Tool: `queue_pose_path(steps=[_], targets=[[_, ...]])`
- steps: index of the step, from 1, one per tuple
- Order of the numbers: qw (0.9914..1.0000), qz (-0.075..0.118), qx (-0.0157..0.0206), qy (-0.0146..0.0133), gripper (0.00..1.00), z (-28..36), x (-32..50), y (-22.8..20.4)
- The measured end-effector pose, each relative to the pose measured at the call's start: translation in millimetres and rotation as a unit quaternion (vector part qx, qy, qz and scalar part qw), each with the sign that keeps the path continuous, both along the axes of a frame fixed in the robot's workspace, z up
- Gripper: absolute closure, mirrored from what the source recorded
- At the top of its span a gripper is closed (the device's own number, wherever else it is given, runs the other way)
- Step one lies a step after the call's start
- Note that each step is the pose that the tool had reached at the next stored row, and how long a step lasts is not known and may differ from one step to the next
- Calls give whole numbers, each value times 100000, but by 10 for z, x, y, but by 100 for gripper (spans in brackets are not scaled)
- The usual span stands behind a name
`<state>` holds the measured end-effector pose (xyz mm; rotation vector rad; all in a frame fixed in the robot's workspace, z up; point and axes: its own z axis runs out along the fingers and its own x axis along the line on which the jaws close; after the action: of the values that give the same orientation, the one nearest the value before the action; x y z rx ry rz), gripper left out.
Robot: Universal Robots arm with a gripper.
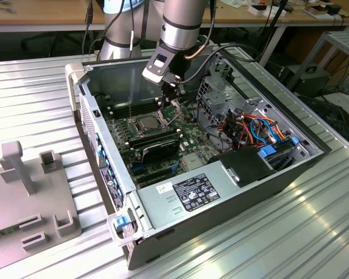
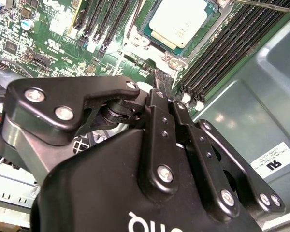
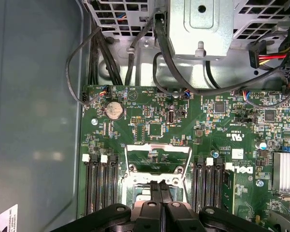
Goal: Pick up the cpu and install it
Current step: 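Close the cpu cover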
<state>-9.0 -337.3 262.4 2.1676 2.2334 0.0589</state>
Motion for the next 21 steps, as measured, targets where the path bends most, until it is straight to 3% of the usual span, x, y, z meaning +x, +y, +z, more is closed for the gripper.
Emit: queue_pose_path(steps=[21], targets=[[100000, 12, -2, 1, 89, 0, 73, 0]])
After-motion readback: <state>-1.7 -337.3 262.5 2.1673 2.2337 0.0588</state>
